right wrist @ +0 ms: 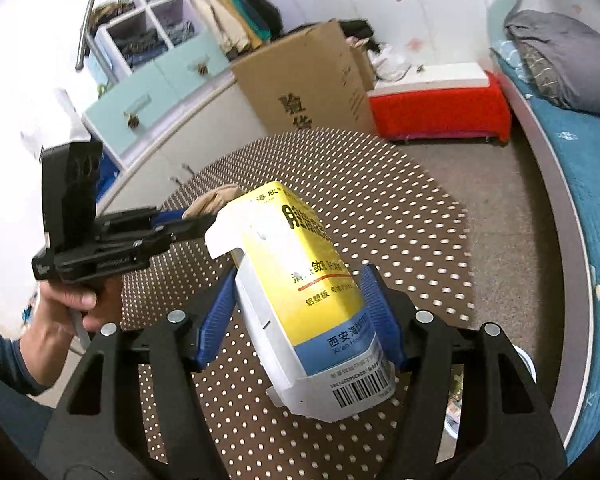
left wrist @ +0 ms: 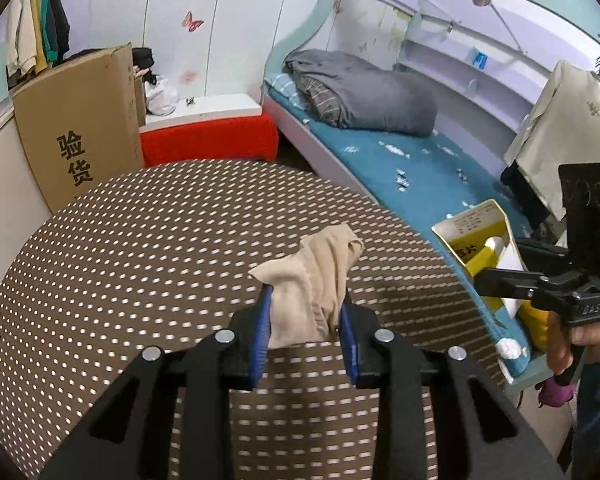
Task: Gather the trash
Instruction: 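Carry the beige cloth and white-yellow box over the trash bin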
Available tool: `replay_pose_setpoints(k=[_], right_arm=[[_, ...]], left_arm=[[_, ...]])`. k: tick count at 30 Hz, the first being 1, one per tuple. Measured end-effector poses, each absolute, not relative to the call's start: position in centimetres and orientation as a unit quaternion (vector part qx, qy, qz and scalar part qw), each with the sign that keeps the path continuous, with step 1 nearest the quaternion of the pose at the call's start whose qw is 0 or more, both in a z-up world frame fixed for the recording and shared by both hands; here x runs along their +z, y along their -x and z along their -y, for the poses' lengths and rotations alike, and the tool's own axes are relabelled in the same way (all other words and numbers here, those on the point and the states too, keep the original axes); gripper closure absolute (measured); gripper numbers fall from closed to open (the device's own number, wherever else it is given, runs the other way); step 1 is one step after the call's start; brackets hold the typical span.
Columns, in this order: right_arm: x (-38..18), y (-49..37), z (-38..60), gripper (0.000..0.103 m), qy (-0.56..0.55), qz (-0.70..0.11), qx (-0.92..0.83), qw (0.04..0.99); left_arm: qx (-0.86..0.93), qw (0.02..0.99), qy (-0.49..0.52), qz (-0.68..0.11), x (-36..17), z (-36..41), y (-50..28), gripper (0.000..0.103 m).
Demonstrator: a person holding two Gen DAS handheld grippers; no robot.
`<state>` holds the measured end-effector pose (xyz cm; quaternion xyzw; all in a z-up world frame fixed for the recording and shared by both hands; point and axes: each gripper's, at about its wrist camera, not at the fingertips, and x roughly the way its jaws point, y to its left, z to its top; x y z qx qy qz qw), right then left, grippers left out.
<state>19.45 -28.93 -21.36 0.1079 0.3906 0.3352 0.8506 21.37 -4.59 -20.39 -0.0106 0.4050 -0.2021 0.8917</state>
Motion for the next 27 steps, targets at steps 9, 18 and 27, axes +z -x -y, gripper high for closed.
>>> replay_pose_setpoints(k=[9, 18, 27], right_arm=[[-20.0, -18.7, 36.0, 0.041, -0.178, -0.354, 0.266, 0.879], [-21.8, -17.2, 44.6, 0.041, -0.241, -0.354, 0.159, 0.890], [-28.2, -17.6, 50.8, 0.041, -0.298, -0.392, 0.074, 0.867]], left_arm=[[-0.231, 0.896, -0.003, -0.380, -17.4, 10.6, -20.5, 0.073], [-0.274, 0.883, -0.018, -0.380, -16.5, 19.1, -21.1, 0.073], [-0.297, 0.855, -0.039, -0.424, -19.6, 27.0, -22.8, 0.073]])
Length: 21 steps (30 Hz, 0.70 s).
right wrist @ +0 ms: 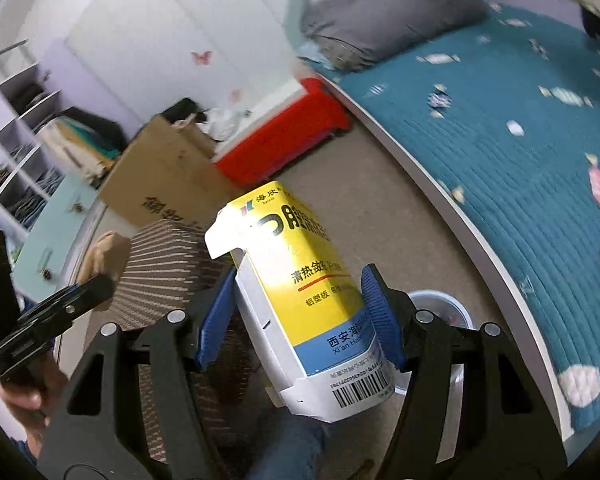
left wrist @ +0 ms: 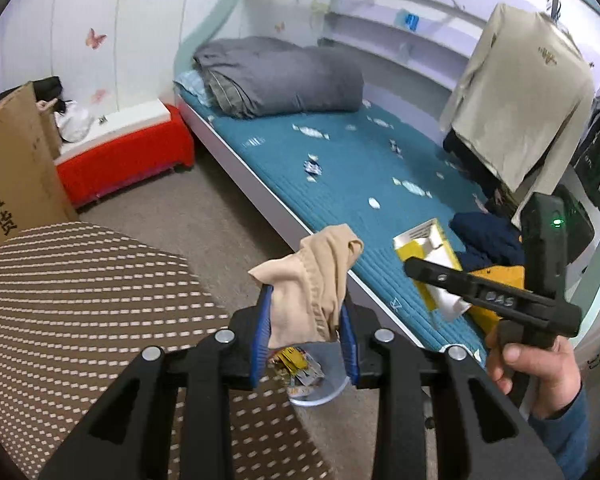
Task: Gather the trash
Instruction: 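Carry the beige cloth and white-yellow box over the trash bin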
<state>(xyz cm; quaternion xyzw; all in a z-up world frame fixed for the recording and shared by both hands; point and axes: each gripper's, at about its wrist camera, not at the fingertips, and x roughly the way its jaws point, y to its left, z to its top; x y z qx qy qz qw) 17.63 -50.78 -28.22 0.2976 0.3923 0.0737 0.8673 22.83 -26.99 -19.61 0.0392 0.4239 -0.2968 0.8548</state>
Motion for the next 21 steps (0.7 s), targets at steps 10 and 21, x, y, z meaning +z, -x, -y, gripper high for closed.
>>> replay_pose_setpoints(k=[10, 21], right_arm=[[-36.9, -20.5, 52.8, 0.039, -0.331, -0.463, 0.033, 0.822], [-45.3, -21.8, 53.9, 0.008, -0.365, -0.532, 0.004, 0.764]], left_arm=[[-0.306, 0.829, -0.073, -0.463, -23.8, 32.7, -24.5, 0.073], [-0.299, 0.799, -0.111, -0.510, -28.4, 36.5, -25.8, 0.073]])
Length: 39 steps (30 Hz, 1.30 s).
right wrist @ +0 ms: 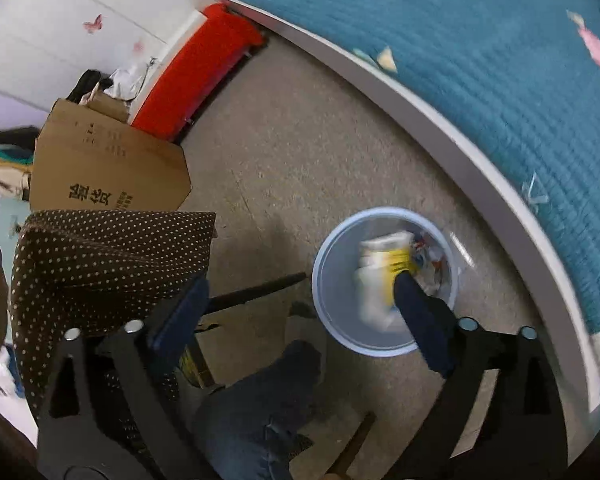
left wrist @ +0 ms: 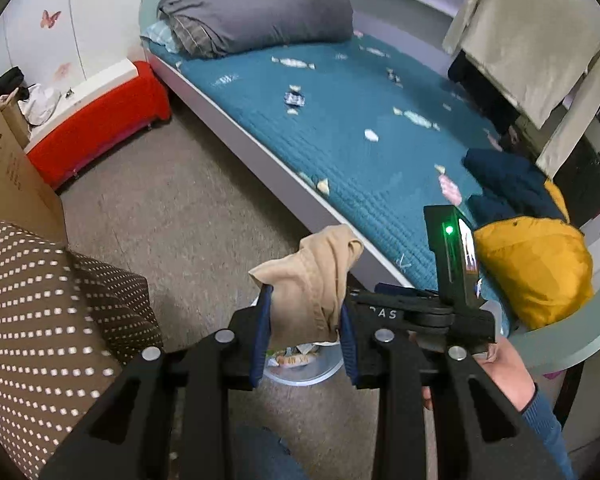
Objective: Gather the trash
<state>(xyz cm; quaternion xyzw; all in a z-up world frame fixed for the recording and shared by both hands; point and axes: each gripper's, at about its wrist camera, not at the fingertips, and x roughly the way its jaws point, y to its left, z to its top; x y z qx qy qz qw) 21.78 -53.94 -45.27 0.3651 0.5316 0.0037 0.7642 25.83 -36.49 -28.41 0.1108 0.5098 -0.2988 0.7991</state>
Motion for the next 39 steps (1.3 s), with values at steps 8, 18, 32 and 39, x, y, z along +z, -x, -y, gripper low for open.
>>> replay_pose_setpoints(k=[8, 18, 32, 39], right_arm=[[-43.3, -17.9, 57.3, 0.006, -0.401, -0.475, -0.032, 0.783], [-37.8, -14.0, 59.1, 0.006, -0.407, -0.409, -0.065, 0.814], [-28.2, -9.6, 54.8, 0.006, -0.368, -0.353, -0.049, 0.859], [-20.4, -5.4, 50.5, 0.006, -0.303, -0.319, -0.043, 0.897]], left_arm=[[-0.301, 0.773, -0.142, -0.539, -31.4, 39.1, -26.2, 0.069], [-0.276, 0.778, -0.176, -0.535, -31.4, 40.0, -25.5, 0.014], [-0.269, 0.849, -0.133, -0.435, -21.1, 35.2, -18.1, 0.009], [-0.246, 0.893, -0.118, -0.358, -15.5, 31.1, -11.9, 0.006]])
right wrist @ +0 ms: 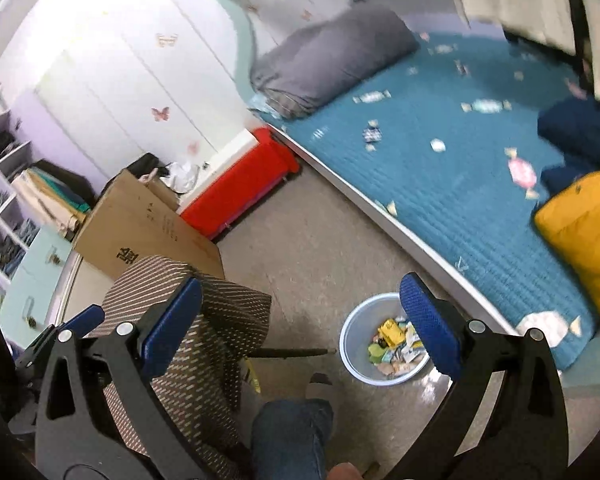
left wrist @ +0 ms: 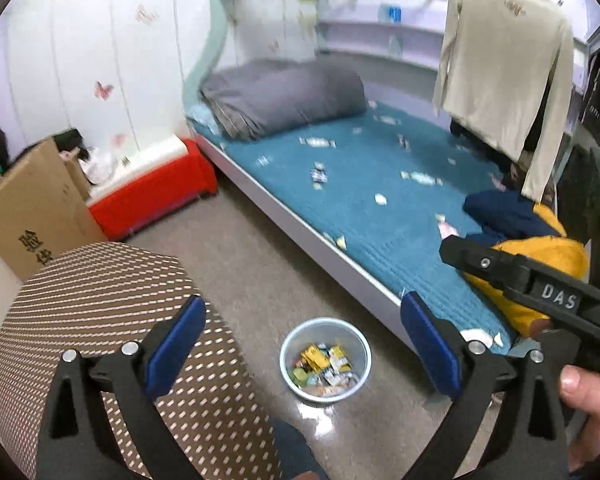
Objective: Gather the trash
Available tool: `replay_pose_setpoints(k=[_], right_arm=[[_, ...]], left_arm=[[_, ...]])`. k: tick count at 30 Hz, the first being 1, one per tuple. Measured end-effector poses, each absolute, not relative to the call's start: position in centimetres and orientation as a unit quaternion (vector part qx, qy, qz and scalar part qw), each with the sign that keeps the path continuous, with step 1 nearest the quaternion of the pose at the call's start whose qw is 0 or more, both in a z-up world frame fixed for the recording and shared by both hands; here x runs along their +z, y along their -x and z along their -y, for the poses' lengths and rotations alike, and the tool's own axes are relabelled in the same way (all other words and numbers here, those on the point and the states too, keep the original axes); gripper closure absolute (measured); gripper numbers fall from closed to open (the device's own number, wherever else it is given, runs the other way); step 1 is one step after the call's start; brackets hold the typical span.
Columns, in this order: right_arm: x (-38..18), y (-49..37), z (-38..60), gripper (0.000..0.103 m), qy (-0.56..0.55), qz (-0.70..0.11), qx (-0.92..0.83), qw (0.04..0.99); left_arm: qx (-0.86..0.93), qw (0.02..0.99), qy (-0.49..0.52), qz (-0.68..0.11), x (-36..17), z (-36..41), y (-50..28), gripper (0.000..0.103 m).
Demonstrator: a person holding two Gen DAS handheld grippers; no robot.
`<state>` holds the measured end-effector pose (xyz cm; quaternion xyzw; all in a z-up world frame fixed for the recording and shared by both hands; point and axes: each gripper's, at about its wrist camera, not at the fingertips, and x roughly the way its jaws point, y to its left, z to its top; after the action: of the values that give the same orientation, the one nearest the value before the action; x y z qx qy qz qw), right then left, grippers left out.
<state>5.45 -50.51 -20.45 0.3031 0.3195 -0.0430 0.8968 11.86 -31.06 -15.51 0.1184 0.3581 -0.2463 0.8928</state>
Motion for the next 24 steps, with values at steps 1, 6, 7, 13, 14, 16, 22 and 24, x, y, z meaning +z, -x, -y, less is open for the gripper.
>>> replay_pose_setpoints(k=[1, 6, 7, 13, 14, 16, 22, 24], right_arm=[[-19.3, -4.7, 49.7, 0.006, -0.291, -0.313, -0.043, 0.903], [-15.0, -1.4, 46.0, 0.006, -0.239, -0.290, -0.045, 0.926], [-14.2, -0.8, 45.2, 0.006, -0.229, -0.286, -0.046, 0.929], [-9.3, 3.9, 39.4, 0.006, -0.163, -0.239, -0.021, 0.957], [-8.5, 4.8, 38.5, 0.006, -0.152, -0.228, -0.017, 0.962], [-7.6, 6.0, 37.2, 0.006, -0.135, -0.214, -0.014, 0.967], [-5.6, 10.3, 33.7, 0.006, -0.110, -0.172, 0.009, 0.979], [-5.1, 11.9, 32.7, 0.006, -0.100, -0.157, 0.017, 0.982]], left_arm=[[-0.245, 0.897, -0.112, -0.351, -14.8, 30.3, -10.9, 0.006], [-0.215, 0.924, -0.085, -0.306, -12.1, 26.2, -6.6, 0.006], [-0.206, 0.929, -0.082, -0.297, -11.7, 25.3, -5.7, 0.006], [-0.165, 0.953, -0.036, -0.252, -9.4, 19.7, -1.1, 0.005], [-0.160, 0.956, -0.029, -0.246, -9.0, 18.9, -0.5, 0.005], [-0.144, 0.962, -0.016, -0.231, -8.2, 17.3, 1.1, 0.005], [-0.110, 0.976, 0.002, -0.187, -6.0, 13.8, 6.3, 0.005], [-0.095, 0.981, 0.007, -0.171, -5.5, 12.7, 8.3, 0.005]])
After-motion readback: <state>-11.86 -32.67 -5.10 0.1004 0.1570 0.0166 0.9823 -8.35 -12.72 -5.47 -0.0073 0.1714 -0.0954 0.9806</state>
